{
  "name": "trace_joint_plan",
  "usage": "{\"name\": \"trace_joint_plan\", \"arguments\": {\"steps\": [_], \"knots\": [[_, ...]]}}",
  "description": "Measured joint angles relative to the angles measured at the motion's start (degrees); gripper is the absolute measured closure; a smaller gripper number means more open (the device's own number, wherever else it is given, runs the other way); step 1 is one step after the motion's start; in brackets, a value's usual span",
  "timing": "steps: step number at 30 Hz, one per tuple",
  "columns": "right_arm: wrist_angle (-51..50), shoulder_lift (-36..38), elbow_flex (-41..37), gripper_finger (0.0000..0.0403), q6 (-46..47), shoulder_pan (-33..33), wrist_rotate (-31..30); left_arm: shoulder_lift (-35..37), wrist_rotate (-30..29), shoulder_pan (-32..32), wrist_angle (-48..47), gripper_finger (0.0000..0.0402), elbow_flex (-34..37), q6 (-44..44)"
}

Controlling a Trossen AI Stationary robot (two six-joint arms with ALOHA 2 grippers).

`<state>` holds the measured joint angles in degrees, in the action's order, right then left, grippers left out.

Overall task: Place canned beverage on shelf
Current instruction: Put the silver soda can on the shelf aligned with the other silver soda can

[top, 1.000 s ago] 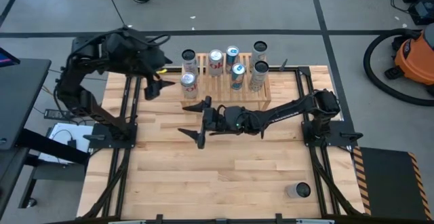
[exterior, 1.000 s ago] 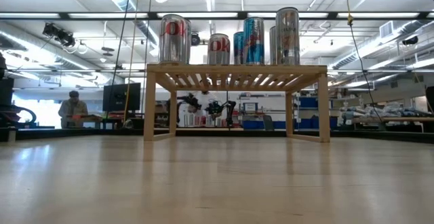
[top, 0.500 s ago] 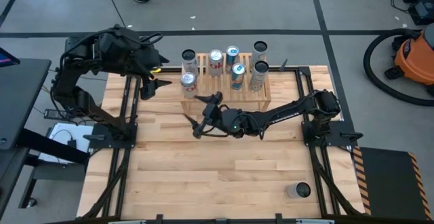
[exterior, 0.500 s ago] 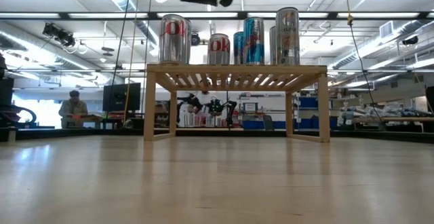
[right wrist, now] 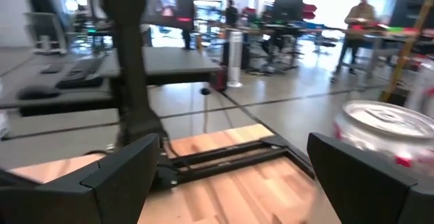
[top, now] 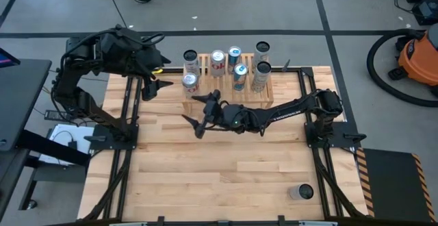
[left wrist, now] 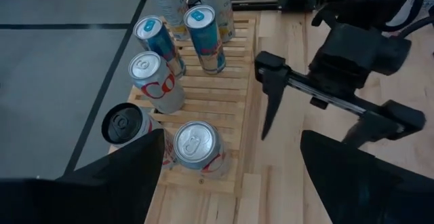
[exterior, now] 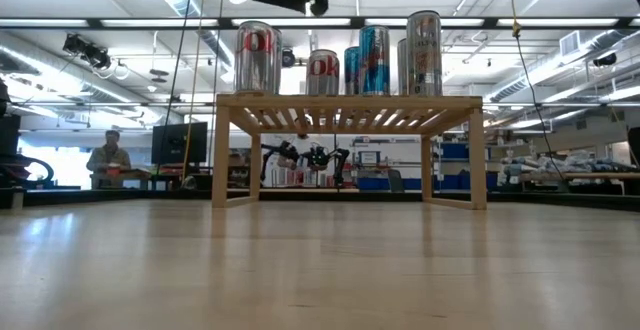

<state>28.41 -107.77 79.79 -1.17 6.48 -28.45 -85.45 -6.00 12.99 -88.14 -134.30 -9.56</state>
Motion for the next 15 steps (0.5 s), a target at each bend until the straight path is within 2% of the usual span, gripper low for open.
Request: {"name": "trace_joint_plan", "arguments": {"steps": [9, 15], "knots": [[0.2, 0.0, 0.0, 0.001, -3.6, 0.0, 4.7, 0.0, 0.0, 0.0, 0.0, 0.0056, 0.0, 0.3], [2.1, 0.0, 0.0, 0.001, -6.4, 0.0, 12.7, 0.0, 0.0, 0.0, 0.0, 0.0056, 0.0, 0.3]]}}
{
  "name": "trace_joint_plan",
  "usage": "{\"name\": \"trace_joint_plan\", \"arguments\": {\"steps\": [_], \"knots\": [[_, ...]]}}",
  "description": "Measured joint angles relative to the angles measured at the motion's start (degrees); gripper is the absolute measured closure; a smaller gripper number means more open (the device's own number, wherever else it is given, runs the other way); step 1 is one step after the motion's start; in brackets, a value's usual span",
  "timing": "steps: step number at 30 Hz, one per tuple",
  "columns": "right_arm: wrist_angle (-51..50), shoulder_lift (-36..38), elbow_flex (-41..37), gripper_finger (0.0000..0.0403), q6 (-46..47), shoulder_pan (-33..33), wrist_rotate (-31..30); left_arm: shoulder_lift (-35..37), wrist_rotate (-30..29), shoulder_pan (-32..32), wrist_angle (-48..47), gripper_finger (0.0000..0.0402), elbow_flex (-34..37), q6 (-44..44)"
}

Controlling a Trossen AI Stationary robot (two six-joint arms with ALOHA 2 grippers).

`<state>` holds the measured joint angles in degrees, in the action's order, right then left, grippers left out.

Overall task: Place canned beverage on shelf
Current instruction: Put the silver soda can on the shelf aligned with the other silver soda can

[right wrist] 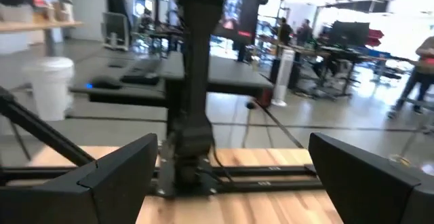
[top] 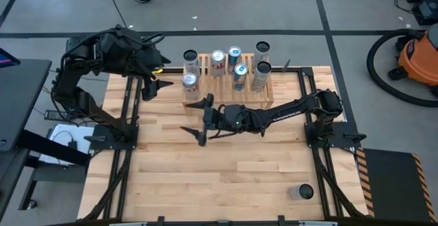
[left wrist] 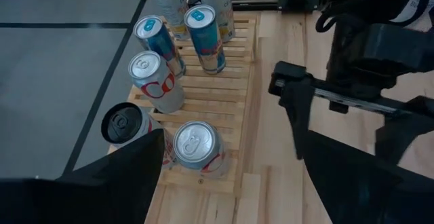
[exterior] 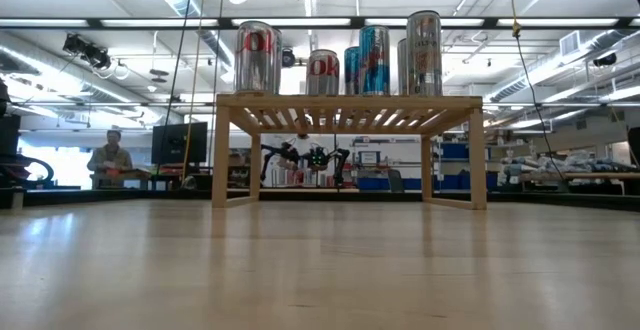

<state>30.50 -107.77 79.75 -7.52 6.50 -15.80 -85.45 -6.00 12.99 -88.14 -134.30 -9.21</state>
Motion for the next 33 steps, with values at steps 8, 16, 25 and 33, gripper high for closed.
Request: {"name": "trace_joint_plan", "arguments": {"steps": [8, 16, 25, 33], "knots": [[2.8, 0.0, 0.0, 0.0009, 0.2, -0.3, 7.7, 0.0, 0.0, 0.0, 0.0, 0.0056, 0.0, -0.4], [4.9, -3.4, 0.0, 0.0009, -2.2, -0.5, -12.0, 0.0, 0.0, 0.0, 0.0, 0.0056, 0.0, -0.4], [13.1, -7.3, 0.1, 0.0009, -2.1, -1.5, -26.6, 0.0, 0.0, 0.0, 0.0, 0.0056, 0.0, -0.4], [12.9, -8.4, 0.1, 0.0009, 2.0, -3.9, -27.5, 0.0, 0.0, 0.0, 0.0, 0.0056, 0.0, -0.4]]}}
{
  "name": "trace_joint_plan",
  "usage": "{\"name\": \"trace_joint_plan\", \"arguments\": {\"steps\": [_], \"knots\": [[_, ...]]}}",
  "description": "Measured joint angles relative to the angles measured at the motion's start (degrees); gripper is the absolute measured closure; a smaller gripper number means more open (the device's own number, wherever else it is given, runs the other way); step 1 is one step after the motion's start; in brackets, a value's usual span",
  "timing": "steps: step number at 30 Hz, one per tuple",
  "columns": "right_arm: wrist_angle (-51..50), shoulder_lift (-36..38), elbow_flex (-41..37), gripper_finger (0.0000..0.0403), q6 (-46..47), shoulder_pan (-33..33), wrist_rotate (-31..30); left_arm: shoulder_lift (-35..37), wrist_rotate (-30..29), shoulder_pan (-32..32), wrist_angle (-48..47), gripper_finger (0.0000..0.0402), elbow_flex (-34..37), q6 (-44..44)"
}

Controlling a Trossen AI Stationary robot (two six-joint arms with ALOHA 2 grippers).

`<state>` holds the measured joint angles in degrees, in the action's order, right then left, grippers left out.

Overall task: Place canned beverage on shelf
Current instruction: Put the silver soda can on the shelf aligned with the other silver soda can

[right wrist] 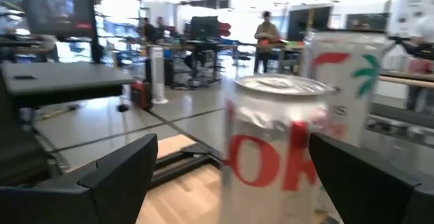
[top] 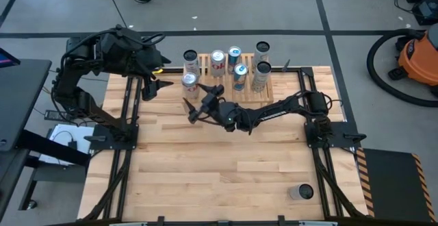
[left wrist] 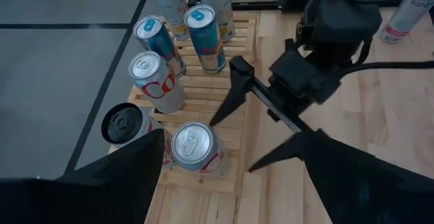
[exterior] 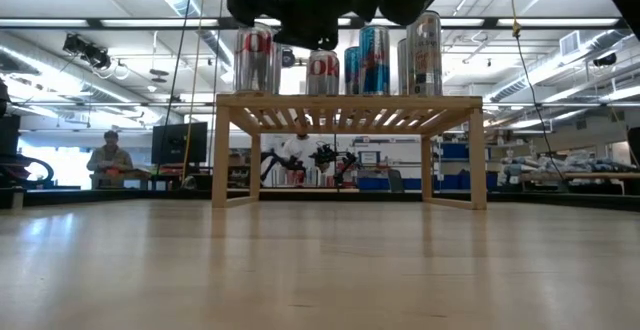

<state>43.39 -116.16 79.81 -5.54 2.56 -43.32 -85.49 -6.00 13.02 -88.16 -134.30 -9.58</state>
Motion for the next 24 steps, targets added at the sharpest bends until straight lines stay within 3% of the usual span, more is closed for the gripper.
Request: {"name": "trace_joint_plan", "arguments": {"steps": [4, 8, 24], "knots": [[-0.3, -0.2, 0.0, 0.0009, -0.5, -0.2, -4.8, 0.0, 0.0, 0.0, 0.0, 0.0056, 0.0, 0.0], [-0.2, -0.2, 0.0, 0.0009, -0.4, -0.6, -5.3, 0.0, 0.0, 0.0, 0.0, 0.0056, 0.0, 0.0], [-1.1, -0.2, 0.0, 0.0009, 4.1, -5.5, 3.9, 0.0, 0.0, 0.0, 0.0, 0.0056, 0.0, 0.0]]}}
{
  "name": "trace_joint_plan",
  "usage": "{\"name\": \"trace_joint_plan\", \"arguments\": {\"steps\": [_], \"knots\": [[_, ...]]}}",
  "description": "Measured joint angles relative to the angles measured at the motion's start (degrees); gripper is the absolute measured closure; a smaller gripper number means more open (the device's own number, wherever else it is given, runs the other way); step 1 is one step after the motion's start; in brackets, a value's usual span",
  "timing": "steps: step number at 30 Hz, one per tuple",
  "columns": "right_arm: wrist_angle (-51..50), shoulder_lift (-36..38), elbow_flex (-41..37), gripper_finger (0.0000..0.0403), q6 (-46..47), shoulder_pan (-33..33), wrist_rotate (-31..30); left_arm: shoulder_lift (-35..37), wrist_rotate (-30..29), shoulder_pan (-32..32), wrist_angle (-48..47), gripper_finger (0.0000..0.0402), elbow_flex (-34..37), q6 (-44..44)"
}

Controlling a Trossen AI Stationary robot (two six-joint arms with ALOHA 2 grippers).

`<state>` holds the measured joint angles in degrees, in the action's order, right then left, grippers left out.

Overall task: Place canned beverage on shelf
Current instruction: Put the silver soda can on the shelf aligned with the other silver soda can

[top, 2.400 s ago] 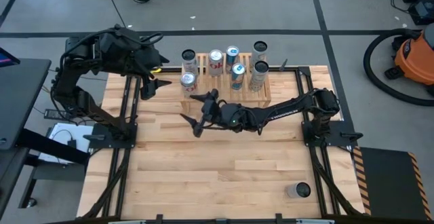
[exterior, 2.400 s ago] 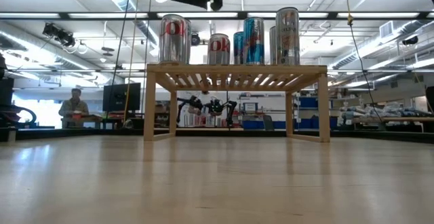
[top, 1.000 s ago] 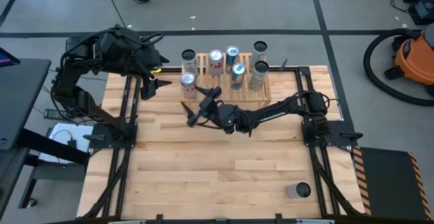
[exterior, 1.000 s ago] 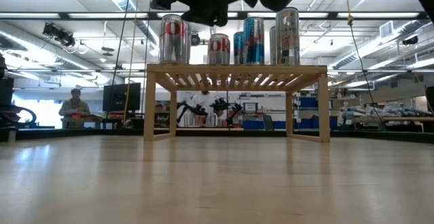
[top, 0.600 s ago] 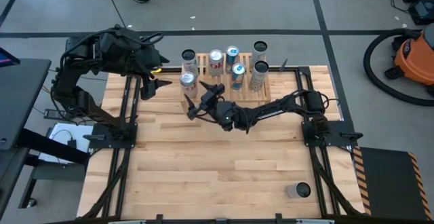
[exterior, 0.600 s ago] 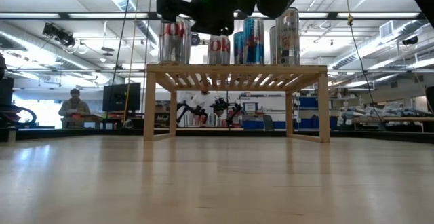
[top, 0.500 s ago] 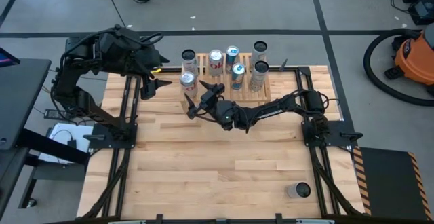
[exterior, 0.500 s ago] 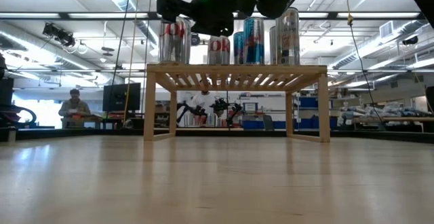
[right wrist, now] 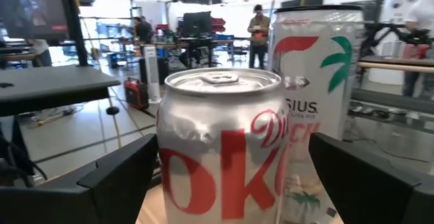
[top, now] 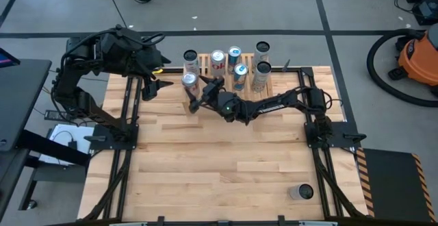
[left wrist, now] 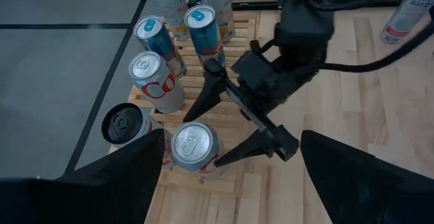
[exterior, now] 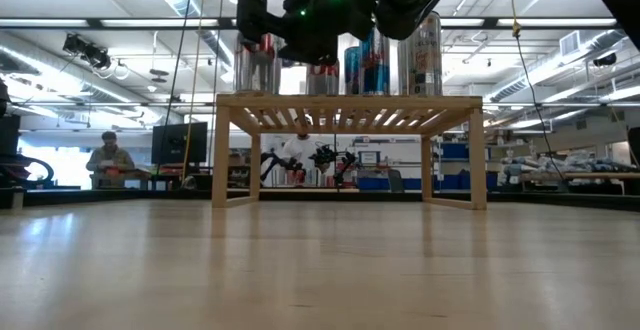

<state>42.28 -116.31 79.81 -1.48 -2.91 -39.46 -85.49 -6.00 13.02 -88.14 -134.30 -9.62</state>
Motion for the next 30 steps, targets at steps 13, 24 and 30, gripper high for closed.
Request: {"name": "trace_joint_plan", "arguments": {"steps": [13, 24, 30], "knots": [[-2.4, 0.0, 0.0, 0.001, 2.0, -1.4, 3.3, 0.0, 0.0, 0.0, 0.0, 0.0056, 0.0, 0.0], [-3.1, 0.0, 0.0, 0.0093, 1.8, 0.0, 0.9, 0.0, 0.0, 0.0, 0.0, 0.0056, 0.0, 0.0], [-3.1, 0.0, 0.0, 0.0121, 1.8, 0.2, 0.8, 0.0, 0.0, 0.0, 0.0, 0.0056, 0.0, 0.0]]}}
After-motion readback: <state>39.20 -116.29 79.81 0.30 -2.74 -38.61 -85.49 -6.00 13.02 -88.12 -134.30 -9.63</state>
